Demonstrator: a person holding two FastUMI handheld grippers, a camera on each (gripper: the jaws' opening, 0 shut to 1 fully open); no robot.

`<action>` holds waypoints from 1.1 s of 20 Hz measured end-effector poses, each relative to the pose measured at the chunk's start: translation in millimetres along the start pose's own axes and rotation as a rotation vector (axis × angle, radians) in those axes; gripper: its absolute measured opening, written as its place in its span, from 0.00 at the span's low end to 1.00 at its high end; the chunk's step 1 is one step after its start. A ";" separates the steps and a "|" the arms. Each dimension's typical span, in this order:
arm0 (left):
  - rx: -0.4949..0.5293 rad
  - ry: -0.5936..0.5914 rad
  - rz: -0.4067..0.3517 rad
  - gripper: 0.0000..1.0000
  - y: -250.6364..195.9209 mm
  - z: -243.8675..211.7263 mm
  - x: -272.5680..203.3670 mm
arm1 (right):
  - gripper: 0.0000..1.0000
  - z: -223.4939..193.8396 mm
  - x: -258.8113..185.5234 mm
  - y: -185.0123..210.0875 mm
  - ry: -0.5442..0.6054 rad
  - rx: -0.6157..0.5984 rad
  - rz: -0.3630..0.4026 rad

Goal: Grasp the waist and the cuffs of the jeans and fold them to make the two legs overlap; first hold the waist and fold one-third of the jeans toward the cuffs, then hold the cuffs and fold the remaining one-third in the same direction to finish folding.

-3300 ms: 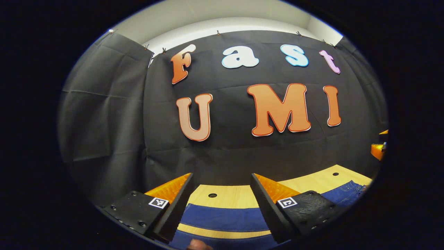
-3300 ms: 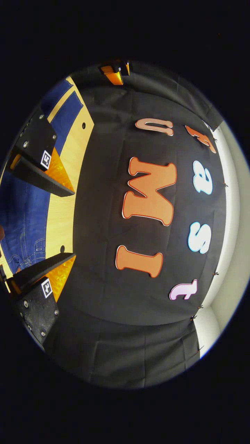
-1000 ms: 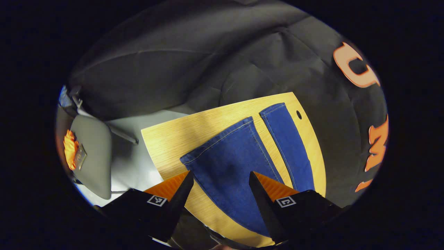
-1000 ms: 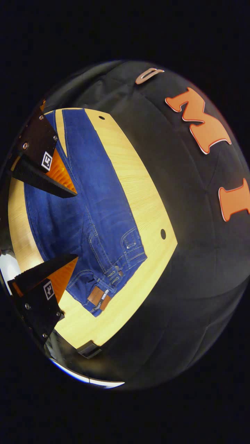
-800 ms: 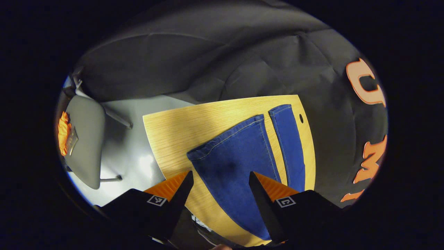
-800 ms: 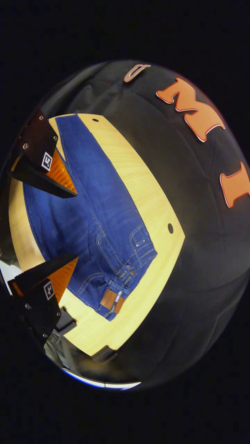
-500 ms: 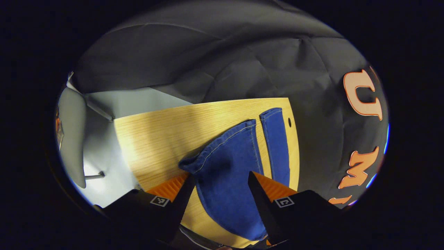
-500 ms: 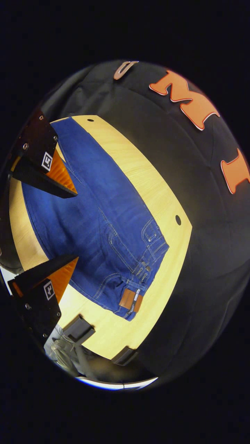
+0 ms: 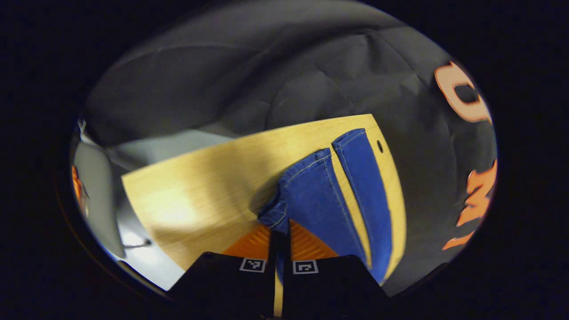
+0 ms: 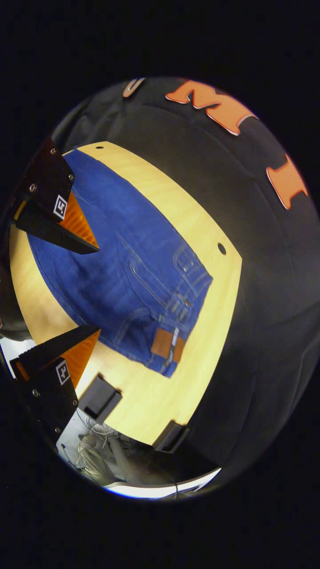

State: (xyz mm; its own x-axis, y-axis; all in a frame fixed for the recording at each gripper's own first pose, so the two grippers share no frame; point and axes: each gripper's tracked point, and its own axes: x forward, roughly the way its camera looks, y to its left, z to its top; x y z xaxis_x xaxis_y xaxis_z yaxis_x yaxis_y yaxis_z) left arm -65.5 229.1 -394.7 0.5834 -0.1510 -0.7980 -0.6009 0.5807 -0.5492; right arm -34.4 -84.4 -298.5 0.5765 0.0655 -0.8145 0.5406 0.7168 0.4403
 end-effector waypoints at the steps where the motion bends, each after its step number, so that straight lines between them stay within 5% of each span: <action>1: 0.049 -0.024 0.018 0.08 -5.9 4.5 -10.1 | 0.98 8.3 5.1 -11.4 -0.002 0.021 -0.010; 2: 0.072 -0.032 0.051 0.02 -10.0 5.6 -10.3 | 0.98 13.8 11.5 -19.7 0.003 0.037 -0.013; 9: 0.075 -0.027 0.047 0.03 -39.8 11.0 -12.8 | 0.94 39.5 67.4 -69.6 0.053 0.133 -0.081; 10: 0.075 -0.027 0.050 0.03 -41.9 12.2 -14.8 | 0.79 35.6 74.8 -76.3 0.073 0.132 -0.101; 11: 0.081 -0.023 0.046 0.03 -44.4 12.1 -16.9 | 0.84 30.1 72.0 -79.6 0.107 0.121 -0.110; 13: 0.099 -0.018 0.040 0.03 -50.4 12.9 -14.7 | 0.77 36.0 82.9 -79.6 0.096 0.141 -0.108; 14: 0.109 -0.019 0.036 0.02 -54.0 14.7 -13.6 | 0.63 37.0 84.0 -82.2 0.098 0.142 -0.116; 15: 0.116 -0.016 0.028 0.02 -58.6 14.8 -12.7 | 0.63 38.7 82.9 -83.9 0.104 0.149 -0.116; 16: 0.122 -0.016 0.022 0.02 -61.5 16.2 -12.2 | 0.45 41.0 85.3 -80.0 0.101 0.180 -0.099; 18: 0.128 -0.007 0.014 0.02 -64.0 16.8 -10.4 | 0.25 38.7 87.1 -70.7 0.101 0.259 -0.042; 22: 0.080 -0.021 -0.022 0.02 -69.3 27.1 -16.1 | 0.09 44.8 81.6 -60.9 0.096 0.440 0.067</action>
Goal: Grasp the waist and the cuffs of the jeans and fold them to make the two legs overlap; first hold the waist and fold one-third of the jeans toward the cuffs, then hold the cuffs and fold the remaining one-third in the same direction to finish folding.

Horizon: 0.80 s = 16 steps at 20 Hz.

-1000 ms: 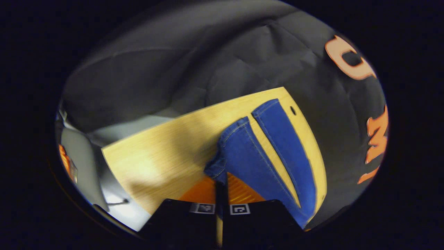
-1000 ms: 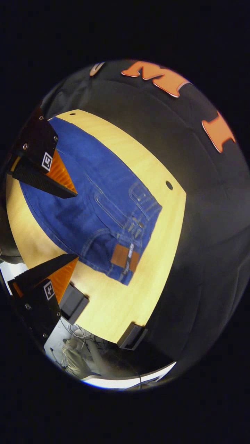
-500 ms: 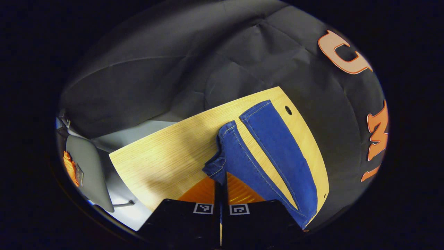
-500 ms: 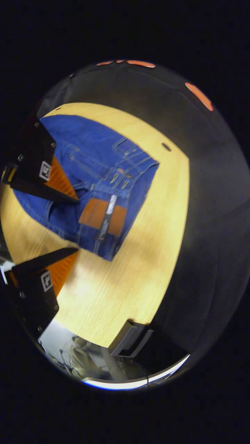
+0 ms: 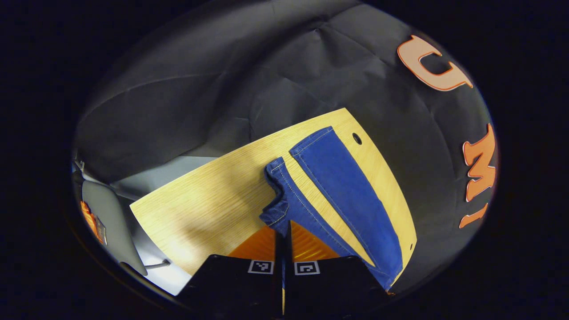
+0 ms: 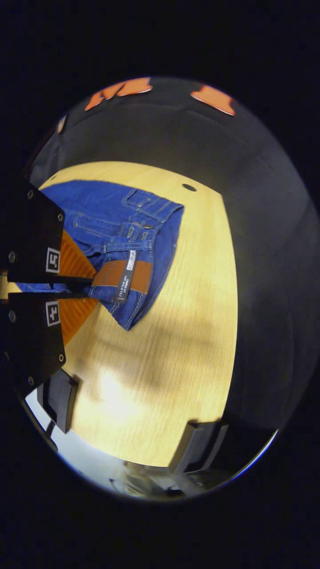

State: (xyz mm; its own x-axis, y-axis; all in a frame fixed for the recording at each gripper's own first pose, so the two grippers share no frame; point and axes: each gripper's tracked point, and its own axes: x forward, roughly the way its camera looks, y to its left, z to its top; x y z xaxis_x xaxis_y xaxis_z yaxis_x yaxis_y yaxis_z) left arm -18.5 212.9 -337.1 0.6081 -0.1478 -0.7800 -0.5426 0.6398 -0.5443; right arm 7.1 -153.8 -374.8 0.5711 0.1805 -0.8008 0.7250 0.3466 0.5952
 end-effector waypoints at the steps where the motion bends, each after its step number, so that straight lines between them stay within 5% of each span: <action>1: -0.038 -0.001 -0.015 0.02 -1.3 4.6 -1.3 | 0.09 3.6 -5.1 0.7 -0.014 0.023 0.017; 6: -0.068 -0.001 -0.067 0.02 -20.5 28.9 -7.6 | 0.09 18.3 -30.4 47.4 -0.041 0.065 0.123; 16: 0.099 0.029 -0.084 0.02 -86.5 84.7 29.3 | 0.08 41.6 -29.1 145.3 -0.023 0.008 0.204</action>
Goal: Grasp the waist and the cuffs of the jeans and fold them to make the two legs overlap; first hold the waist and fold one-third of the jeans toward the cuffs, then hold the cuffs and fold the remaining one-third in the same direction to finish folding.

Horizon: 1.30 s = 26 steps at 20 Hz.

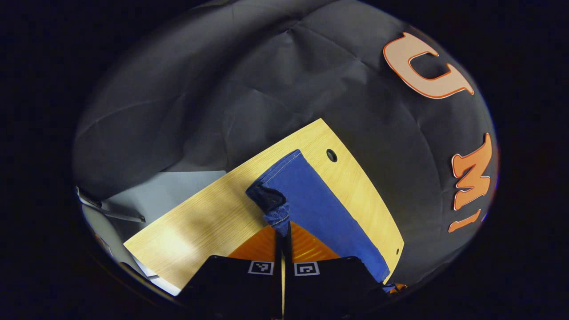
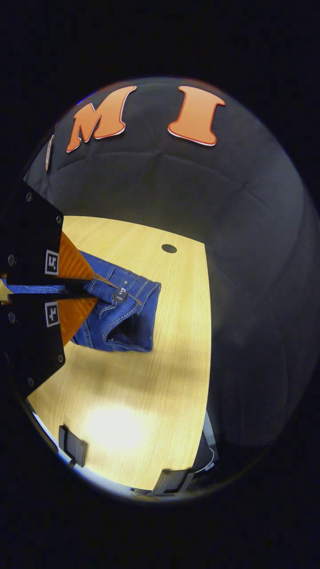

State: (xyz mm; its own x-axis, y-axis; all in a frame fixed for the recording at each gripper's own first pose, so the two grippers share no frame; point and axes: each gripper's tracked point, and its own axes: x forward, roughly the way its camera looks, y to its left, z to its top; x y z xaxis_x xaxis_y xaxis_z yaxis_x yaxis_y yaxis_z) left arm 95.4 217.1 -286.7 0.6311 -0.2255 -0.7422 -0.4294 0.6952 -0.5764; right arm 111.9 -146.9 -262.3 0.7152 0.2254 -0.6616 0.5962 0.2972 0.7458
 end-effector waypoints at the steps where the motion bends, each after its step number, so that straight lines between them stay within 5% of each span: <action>1: 0.011 0.004 0.004 0.02 -2.3 3.6 3.5 | 0.08 2.0 4.2 4.4 -0.002 -0.005 0.002; 11: 0.135 0.131 0.067 0.03 -45.7 45.0 93.1 | 0.07 18.8 65.3 50.6 0.044 -0.030 -0.026; 21: 0.149 0.224 0.164 0.02 -64.3 67.2 155.2 | 0.07 17.7 141.6 80.9 0.109 -0.034 -0.074; 26: 0.098 0.190 0.161 0.17 -60.5 75.6 157.8 | 0.07 16.1 150.4 84.2 0.153 0.067 -0.084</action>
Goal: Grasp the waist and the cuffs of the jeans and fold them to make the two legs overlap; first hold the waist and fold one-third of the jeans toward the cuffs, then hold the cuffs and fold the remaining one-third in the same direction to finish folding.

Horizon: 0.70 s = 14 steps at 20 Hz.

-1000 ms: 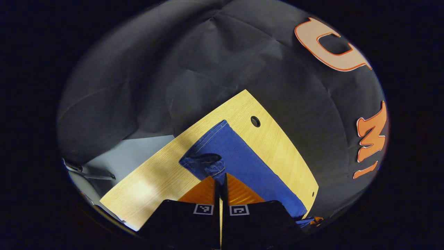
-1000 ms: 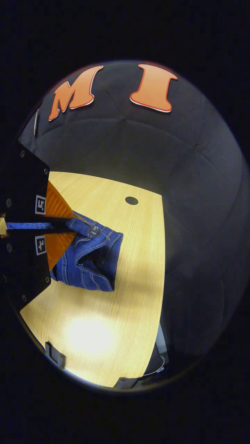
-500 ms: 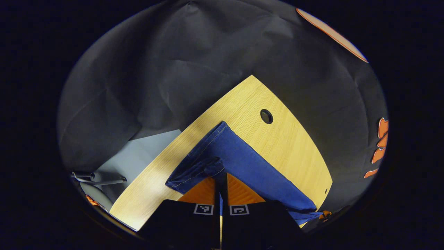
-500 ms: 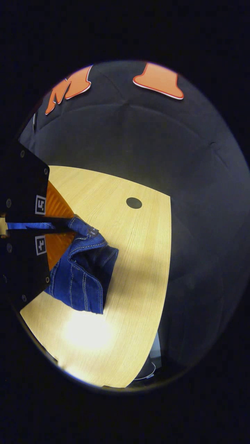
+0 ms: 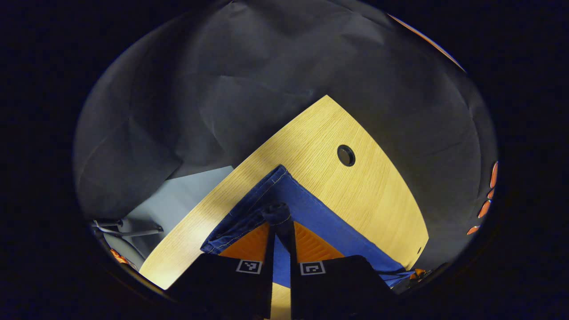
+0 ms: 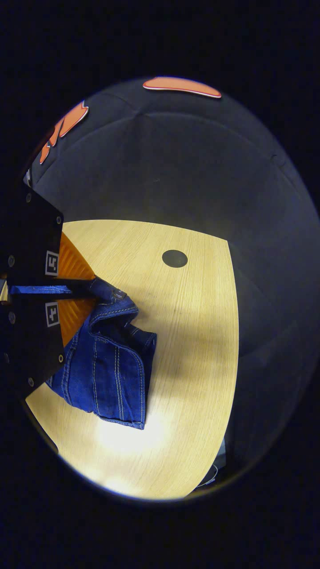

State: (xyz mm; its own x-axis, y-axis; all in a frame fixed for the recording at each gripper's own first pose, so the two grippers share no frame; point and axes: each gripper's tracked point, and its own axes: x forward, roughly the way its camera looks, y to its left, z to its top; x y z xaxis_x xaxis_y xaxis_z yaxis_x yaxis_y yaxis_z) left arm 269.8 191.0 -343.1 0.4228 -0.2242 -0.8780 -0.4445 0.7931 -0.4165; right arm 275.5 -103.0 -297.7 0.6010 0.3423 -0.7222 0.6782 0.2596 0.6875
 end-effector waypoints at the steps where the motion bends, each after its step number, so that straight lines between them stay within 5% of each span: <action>1: 0.008 -0.017 0.014 0.18 3.6 3.1 -3.0 | 0.07 0.7 -1.0 3.2 0.004 -0.001 0.010; 2: 0.030 -0.034 0.019 0.30 3.2 5.4 -0.9 | 0.10 2.0 -2.7 7.4 0.001 -0.013 0.033; 4: 0.099 -0.049 -0.014 0.29 -7.4 9.4 -19.5 | 0.09 6.1 -12.8 21.4 -0.023 -0.043 0.095; 5: 0.145 -0.058 -0.038 0.30 -14.3 8.3 -24.6 | 0.27 11.3 -17.6 30.1 -0.055 -0.057 0.124; 8: 0.240 -0.052 -0.042 1.00 -33.5 -0.9 -43.2 | 0.59 13.2 -41.2 15.2 -0.090 -0.188 0.094; 10: 0.301 -0.043 0.000 0.96 -33.5 -6.3 -44.1 | 0.82 9.9 -51.6 -15.7 -0.091 -0.299 0.002; 14: 0.491 -0.046 0.109 0.98 -27.3 -17.0 -58.7 | 0.97 6.0 -64.5 -80.2 -0.079 -0.461 -0.173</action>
State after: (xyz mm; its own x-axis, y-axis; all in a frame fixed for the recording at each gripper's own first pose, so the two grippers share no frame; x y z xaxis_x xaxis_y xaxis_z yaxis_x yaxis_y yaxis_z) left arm 243.7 172.9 -284.1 0.4341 -0.1091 -0.8942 -0.0688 0.9857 -0.1536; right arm 185.0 -151.3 -306.7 0.5382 0.1943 -0.8201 0.5243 0.6847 0.5062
